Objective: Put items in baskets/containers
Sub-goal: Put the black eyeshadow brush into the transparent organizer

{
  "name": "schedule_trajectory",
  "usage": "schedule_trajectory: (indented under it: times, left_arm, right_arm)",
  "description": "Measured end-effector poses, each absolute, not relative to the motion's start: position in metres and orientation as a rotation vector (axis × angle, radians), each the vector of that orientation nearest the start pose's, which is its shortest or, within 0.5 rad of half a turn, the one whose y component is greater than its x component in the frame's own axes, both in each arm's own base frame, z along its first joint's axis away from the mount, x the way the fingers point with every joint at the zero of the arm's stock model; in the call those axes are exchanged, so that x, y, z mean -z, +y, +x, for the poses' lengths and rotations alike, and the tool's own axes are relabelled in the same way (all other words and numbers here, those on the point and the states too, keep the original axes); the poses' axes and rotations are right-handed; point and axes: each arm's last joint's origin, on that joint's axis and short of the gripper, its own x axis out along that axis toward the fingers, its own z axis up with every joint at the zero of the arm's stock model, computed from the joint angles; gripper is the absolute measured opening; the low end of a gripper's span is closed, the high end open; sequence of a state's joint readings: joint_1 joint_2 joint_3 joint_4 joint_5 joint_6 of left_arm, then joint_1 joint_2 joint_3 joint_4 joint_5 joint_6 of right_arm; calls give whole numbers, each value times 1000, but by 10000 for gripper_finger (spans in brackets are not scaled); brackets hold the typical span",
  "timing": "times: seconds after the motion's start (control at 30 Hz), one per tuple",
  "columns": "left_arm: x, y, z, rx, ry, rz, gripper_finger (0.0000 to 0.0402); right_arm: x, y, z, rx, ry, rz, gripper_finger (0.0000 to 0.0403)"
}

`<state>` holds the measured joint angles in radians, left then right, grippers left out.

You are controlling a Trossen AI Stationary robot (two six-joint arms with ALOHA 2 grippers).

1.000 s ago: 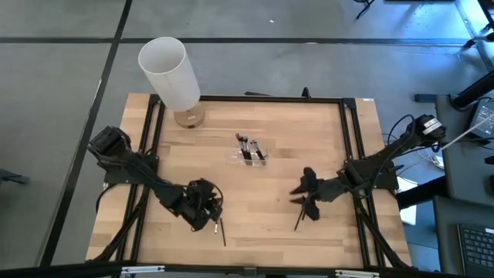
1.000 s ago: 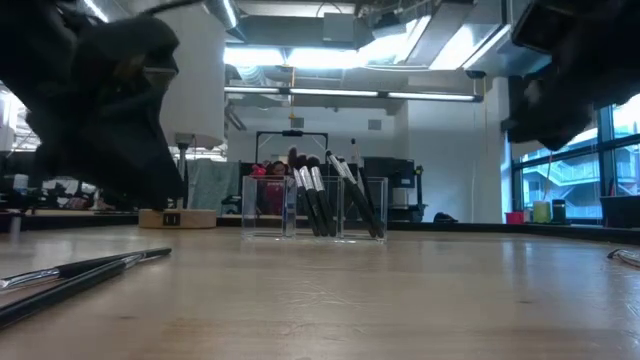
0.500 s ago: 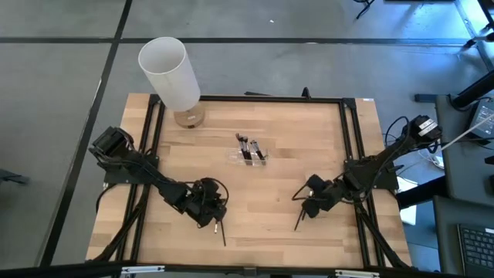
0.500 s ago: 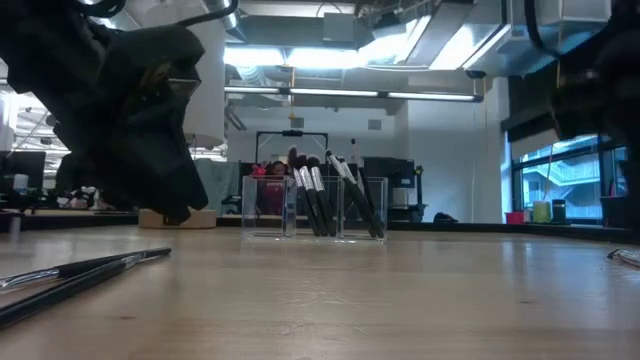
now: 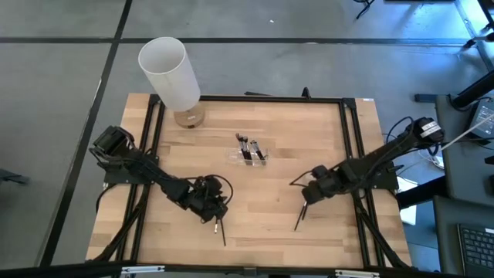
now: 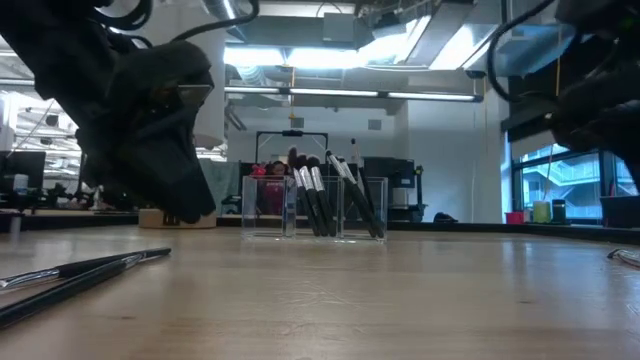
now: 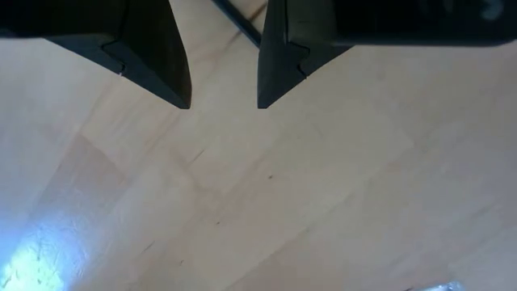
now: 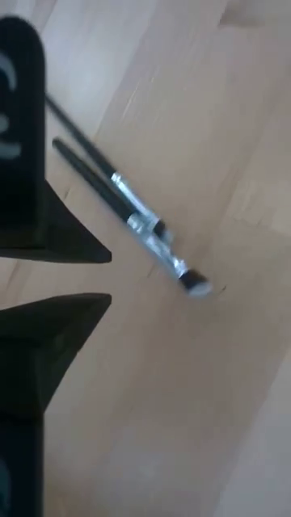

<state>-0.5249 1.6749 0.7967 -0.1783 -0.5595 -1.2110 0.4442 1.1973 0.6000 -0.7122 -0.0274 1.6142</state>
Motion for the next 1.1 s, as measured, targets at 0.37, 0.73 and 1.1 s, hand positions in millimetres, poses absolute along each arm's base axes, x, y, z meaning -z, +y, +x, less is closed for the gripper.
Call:
schedule_trajectory:
  times: [0.37, 0.73, 1.1]
  left_arm:
    - [-135, -122, 269, -550, 757, -573, 138]
    - [-135, -119, 271, -540, 771, -547, 139]
    - [-135, -119, 271, -532, 777, -538, 139]
  right_arm:
    - [-169, 68, 178, 686, 1181, 1120, 67]
    - [-159, 73, 183, 716, 1196, 1108, 67]
    - [-143, 79, 192, 702, 1269, 1083, 81]
